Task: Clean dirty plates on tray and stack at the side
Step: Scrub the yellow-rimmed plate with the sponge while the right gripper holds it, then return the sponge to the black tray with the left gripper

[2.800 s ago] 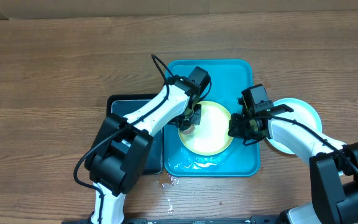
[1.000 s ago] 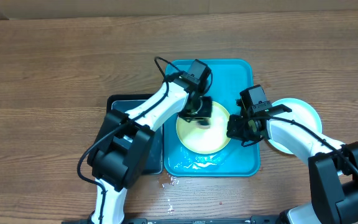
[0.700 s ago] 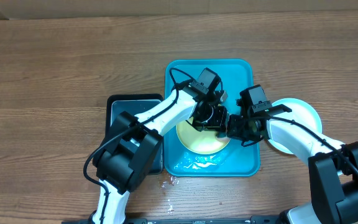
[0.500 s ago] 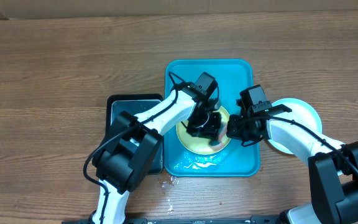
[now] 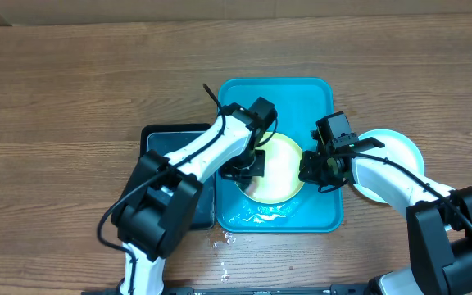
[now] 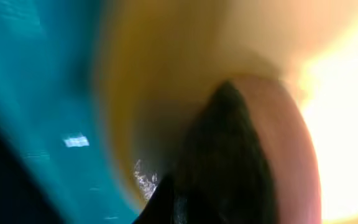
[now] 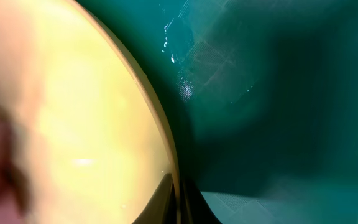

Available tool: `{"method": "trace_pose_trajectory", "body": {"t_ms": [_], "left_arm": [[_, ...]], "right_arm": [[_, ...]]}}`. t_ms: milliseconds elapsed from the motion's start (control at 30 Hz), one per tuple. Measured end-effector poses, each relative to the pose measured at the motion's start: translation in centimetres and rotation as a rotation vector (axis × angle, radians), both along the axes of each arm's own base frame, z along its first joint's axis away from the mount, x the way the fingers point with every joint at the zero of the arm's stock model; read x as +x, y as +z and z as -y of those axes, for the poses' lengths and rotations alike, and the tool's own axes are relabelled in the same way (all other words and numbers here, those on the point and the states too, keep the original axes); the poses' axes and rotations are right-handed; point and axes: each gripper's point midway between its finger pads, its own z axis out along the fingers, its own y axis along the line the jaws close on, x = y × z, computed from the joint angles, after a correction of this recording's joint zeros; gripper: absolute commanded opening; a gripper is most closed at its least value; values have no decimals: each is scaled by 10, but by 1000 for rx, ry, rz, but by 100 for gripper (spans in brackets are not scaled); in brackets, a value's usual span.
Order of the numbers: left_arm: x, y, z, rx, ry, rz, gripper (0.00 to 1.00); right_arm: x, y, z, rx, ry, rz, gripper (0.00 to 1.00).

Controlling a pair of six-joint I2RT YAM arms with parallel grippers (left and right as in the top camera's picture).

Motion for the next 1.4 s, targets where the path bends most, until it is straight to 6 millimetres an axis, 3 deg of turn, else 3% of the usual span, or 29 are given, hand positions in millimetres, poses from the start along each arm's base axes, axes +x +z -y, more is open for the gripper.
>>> {"method": "trace_pose_trajectory", "body": {"t_ms": [133, 267, 467, 567, 667, 800, 933, 1033, 1100, 1133, 1233, 1267, 1300, 1400], "left_arm": [[16, 23, -18, 68, 12, 121, 4], [24, 60, -26, 58, 32, 229, 4], [10, 123, -44, 15, 52, 326, 4], [-1, 151, -71, 40, 88, 365, 4], [-4, 165, -104, 91, 154, 388, 4], [0, 155, -127, 133, 211, 389, 4], [-5, 98, -141, 166, 239, 344, 8], [-21, 57, -149, 173, 254, 277, 4], [-31, 46, -153, 172, 266, 228, 15], [-34, 44, -155, 166, 274, 213, 27], [-37, 46, -158, 148, 293, 187, 69], [-37, 48, -159, 145, 300, 180, 89], [-38, 53, -161, 141, 306, 173, 100], [-37, 74, -167, 125, 334, 188, 100]], "right_arm": [[0, 0, 0, 0, 0, 1, 4], [0, 0, 0, 0, 0, 0, 4], [-1, 0, 1, -3, 1, -7, 4], [-3, 0, 2, -7, -1, -15, 4], [-3, 0, 2, -9, 0, -14, 4], [-3, 0, 2, -9, -1, -15, 4], [-5, 0, 3, -12, -11, -29, 4], [-7, 0, 3, -13, -23, -41, 4], [-8, 0, 4, -15, -26, -50, 4], [-10, 0, 4, -17, -26, -56, 4], [-15, 1, 7, -31, -28, -84, 4], [-17, 2, 8, -40, -28, -91, 4], [-22, 3, 11, -55, -30, -108, 4], [-30, 14, 20, -109, -24, -125, 4]]}}
